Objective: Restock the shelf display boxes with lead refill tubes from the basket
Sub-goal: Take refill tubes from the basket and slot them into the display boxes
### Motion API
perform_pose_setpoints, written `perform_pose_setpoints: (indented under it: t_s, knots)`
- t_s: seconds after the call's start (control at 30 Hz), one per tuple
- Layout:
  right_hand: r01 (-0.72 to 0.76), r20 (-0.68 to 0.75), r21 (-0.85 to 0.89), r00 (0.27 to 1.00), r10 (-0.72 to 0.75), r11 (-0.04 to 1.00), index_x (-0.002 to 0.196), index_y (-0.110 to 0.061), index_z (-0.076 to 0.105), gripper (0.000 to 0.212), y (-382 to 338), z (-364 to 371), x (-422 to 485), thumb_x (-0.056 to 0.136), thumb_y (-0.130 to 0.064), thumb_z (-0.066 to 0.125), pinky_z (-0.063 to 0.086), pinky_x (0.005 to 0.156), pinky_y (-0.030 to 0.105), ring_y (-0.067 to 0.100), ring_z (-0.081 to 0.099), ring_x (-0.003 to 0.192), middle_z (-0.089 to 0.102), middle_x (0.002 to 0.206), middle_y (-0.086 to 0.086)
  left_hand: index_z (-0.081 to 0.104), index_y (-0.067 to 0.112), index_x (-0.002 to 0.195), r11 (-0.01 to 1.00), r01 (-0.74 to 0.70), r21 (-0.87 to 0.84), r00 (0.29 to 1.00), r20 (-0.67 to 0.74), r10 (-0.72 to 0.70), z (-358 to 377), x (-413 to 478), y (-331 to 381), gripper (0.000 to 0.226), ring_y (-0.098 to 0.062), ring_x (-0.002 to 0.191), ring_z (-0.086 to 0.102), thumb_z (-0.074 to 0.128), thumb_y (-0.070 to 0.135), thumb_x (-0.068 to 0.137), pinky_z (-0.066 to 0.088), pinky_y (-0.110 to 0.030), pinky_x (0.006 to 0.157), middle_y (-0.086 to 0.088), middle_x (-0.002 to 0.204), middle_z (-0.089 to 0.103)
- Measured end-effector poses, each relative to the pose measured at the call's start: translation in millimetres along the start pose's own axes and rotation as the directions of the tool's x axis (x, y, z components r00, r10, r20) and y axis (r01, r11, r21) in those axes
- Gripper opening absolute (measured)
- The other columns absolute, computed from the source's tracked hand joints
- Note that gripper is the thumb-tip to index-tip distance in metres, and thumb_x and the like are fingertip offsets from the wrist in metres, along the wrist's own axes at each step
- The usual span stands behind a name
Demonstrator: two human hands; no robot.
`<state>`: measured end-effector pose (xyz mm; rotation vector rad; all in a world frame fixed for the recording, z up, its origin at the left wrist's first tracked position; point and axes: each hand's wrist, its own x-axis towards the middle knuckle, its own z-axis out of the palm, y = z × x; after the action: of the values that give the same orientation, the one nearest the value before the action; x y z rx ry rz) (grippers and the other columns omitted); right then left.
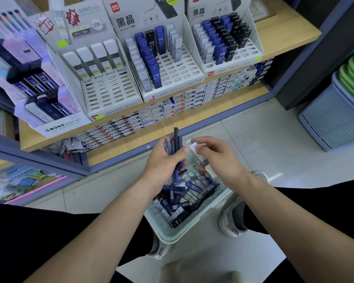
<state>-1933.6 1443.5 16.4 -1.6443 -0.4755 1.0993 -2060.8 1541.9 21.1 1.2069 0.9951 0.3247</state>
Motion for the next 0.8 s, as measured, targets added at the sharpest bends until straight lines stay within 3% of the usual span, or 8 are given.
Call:
perform_pose_setpoints:
  t_s: [0.1, 0.2, 0.3, 0.37, 0.5, 0.63, 0.8]
  knots:
    - [-0.022, 0.108, 0.001, 0.994, 0.022, 1.000, 0.120, -0.016, 0.071, 0.042, -1.1, -7.1, -0.1, 0.088, 0.002, 0.051, 0.045, 0.051, 0.030, 0.023, 0.056, 0.064, 0.066, 0.093, 0.026, 0.053, 0.015, 0.121, 0.997, -0.063, 0.039, 0.997, -0.037, 0.064, -6.8, 1.1, 8.7, 0.035, -0.010, 0.064, 0.066, 0.071, 0.015, 0.091, 0.058, -0.025, 0.062, -0.005, 0.089, 0.066]
    - [-0.035, 0.157, -0.051, 0.987, 0.042, 0.998, 0.121, -0.015, 0.071, 0.042, -6.0, -11.4, -3.2, 0.090, 0.007, 0.054, 0.045, 0.053, 0.030, 0.019, 0.056, 0.068, 0.069, 0.096, 0.016, 0.054, 0.020, 0.118, 0.992, -0.087, 0.088, 0.996, -0.018, 0.089, -13.1, -0.4, 11.8, 0.035, -0.012, 0.067, 0.066, 0.073, 0.016, 0.090, 0.059, -0.030, 0.067, -0.003, 0.092, 0.070]
    - [-0.025, 0.065, -0.004, 0.998, 0.025, 1.000, 0.122, -0.009, 0.067, 0.036, -5.6, -14.4, -4.3, 0.088, 0.003, 0.068, 0.049, 0.057, 0.032, 0.021, 0.058, 0.069, 0.071, 0.100, 0.013, 0.054, 0.029, 0.111, 0.983, -0.105, 0.151, 0.994, 0.052, 0.099, -15.8, -2.2, 11.4, 0.033, -0.013, 0.068, 0.065, 0.072, 0.010, 0.090, 0.059, -0.030, 0.066, 0.003, 0.094, 0.075]
    - [0.009, -0.005, 0.081, 1.000, -0.008, 0.997, 0.117, -0.008, 0.065, 0.033, -7.3, -15.8, -5.3, 0.086, 0.001, 0.073, 0.053, 0.063, 0.035, 0.024, 0.059, 0.069, 0.071, 0.091, 0.015, 0.054, 0.029, 0.109, 0.978, -0.110, 0.176, 0.993, 0.057, 0.102, -16.6, -2.6, 11.6, 0.034, -0.014, 0.066, 0.064, 0.072, 0.008, 0.090, 0.059, -0.032, 0.066, 0.008, 0.091, 0.075]
    - [0.087, -0.113, 0.149, 0.991, -0.070, 0.985, 0.116, -0.005, 0.054, 0.028, -13.5, -12.2, -6.3, 0.091, -0.004, 0.069, 0.059, 0.069, 0.035, 0.020, 0.065, 0.068, 0.071, 0.085, 0.014, 0.057, 0.023, 0.110, 0.979, -0.098, 0.177, 0.993, 0.090, 0.083, -14.1, -5.1, 11.7, 0.031, -0.017, 0.065, 0.063, 0.072, 0.006, 0.089, 0.056, -0.031, 0.062, 0.011, 0.082, 0.072]
    - [0.151, -0.172, 0.117, 0.976, -0.130, 0.982, 0.107, -0.017, 0.052, 0.017, -15.5, -4.8, -8.2, 0.096, -0.011, 0.064, 0.056, 0.065, 0.030, 0.017, 0.069, 0.073, 0.074, 0.084, 0.007, 0.057, 0.025, 0.112, 0.978, -0.083, 0.190, 0.993, 0.101, 0.065, -8.3, -9.9, 11.0, 0.032, -0.017, 0.066, 0.065, 0.073, 0.010, 0.089, 0.057, -0.031, 0.064, 0.004, 0.089, 0.072]
    - [0.284, -0.236, -0.016, 0.931, -0.279, 0.959, 0.114, -0.023, 0.058, 0.032, -37.9, 0.5, -6.1, 0.089, -0.011, 0.074, 0.059, 0.064, 0.031, 0.025, 0.072, 0.076, 0.068, 0.091, 0.010, 0.054, 0.025, 0.112, 0.975, -0.114, 0.192, 0.990, 0.107, 0.095, -10.0, -12.1, 26.1, 0.032, -0.016, 0.065, 0.064, 0.071, 0.008, 0.090, 0.055, -0.032, 0.063, 0.000, 0.092, 0.069]
